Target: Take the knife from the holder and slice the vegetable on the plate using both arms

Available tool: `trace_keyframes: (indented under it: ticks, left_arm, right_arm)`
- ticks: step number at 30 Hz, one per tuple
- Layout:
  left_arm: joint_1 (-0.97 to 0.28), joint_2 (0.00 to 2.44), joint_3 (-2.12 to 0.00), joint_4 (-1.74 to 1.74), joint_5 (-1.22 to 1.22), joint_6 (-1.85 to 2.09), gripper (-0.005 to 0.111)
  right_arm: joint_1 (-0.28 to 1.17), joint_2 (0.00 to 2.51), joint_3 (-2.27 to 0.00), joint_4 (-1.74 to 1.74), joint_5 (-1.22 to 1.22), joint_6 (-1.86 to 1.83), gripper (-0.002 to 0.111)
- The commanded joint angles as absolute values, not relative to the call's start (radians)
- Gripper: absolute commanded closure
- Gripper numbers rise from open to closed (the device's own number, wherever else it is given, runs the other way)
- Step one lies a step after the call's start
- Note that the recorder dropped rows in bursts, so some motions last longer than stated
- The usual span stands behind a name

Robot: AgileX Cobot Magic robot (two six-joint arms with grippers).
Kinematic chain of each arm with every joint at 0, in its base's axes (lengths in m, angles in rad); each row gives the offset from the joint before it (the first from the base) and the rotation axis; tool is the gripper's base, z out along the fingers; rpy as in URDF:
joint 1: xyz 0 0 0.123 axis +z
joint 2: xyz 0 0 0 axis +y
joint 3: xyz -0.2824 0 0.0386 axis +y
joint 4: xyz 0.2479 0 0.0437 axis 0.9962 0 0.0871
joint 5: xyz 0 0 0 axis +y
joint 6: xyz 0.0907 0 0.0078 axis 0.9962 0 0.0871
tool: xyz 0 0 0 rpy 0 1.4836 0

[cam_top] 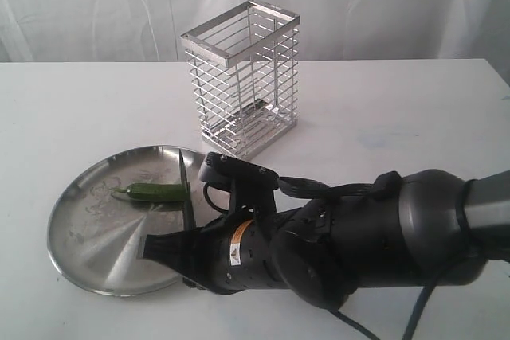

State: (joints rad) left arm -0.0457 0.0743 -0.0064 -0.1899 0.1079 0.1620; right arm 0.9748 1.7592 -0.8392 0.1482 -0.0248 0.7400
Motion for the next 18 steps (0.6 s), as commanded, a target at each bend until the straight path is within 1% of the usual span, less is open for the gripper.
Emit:
trace_keyframes:
  ticks: [1, 18]
  left_arm:
    - [-0.044, 0.07, 0.0, -0.192, 0.106, 0.16, 0.107]
    - [-0.044, 0.07, 0.0, -0.192, 0.106, 0.16, 0.107]
  right_arm:
    - [0.981, 1.765, -0.834, 0.15, -0.016, 0.741, 0.108]
    - [1.003, 1.817, -0.836, 0.165, -0.051, 0.741, 0.108]
